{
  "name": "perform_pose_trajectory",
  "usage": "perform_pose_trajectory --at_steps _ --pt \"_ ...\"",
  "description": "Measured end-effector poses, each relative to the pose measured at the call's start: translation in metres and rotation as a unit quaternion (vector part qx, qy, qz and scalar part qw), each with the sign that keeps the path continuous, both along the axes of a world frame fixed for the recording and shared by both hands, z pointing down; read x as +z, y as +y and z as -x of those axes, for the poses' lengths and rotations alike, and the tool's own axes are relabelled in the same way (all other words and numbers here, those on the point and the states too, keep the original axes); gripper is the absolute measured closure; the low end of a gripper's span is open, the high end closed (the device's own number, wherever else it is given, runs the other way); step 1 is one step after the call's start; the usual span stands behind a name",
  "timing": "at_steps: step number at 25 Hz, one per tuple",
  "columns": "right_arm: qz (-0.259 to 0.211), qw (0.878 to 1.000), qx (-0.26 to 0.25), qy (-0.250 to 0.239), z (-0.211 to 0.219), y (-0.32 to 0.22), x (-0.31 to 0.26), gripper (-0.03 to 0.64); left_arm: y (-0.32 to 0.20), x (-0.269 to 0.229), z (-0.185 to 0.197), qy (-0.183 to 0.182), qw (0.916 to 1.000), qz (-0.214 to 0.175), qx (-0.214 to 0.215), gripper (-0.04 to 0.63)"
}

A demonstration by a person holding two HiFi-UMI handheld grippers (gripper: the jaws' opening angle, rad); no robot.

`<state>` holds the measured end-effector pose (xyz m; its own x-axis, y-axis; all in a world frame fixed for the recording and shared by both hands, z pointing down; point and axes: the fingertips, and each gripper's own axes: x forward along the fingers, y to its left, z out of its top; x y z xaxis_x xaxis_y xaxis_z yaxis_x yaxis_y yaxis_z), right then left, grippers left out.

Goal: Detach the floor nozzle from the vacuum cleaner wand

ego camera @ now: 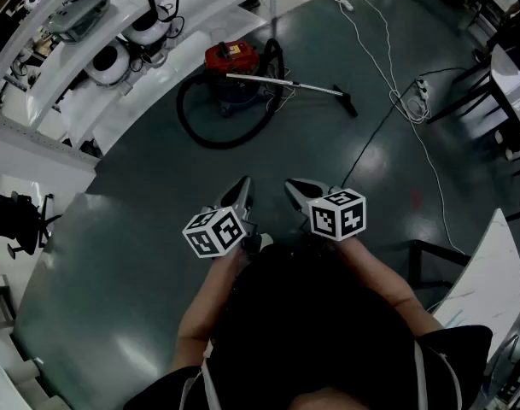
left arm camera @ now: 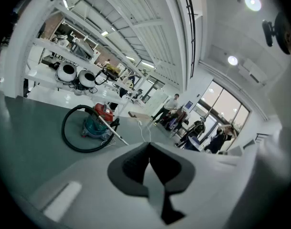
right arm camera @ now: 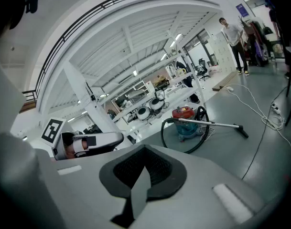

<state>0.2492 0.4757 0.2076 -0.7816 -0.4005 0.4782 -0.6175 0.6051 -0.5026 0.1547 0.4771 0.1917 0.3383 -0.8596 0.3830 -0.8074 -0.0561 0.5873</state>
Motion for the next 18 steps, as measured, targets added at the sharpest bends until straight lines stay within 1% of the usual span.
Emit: perform_pose_trajectory --at_steps 7,12,18 --pt "-0.01 1.0 0.002 0.0 0.005 -0.012 -0.003 0.621 -0.005 0.0 0.008 -0.003 1.0 -0.007 -0.004 0.586" --pt "-0.028 1.0 -0.003 0.001 0.013 -0.022 -0.013 0.621 -0.009 -0.003 0.016 -0.007 0.9999 -0.011 -0.009 0.586" --pt "-0.037 0.999 -0.007 -0.001 0.02 -0.024 -0.019 0.621 -0.01 -0.004 0.024 -0.01 0.9997 -0.015 -0.014 0.586"
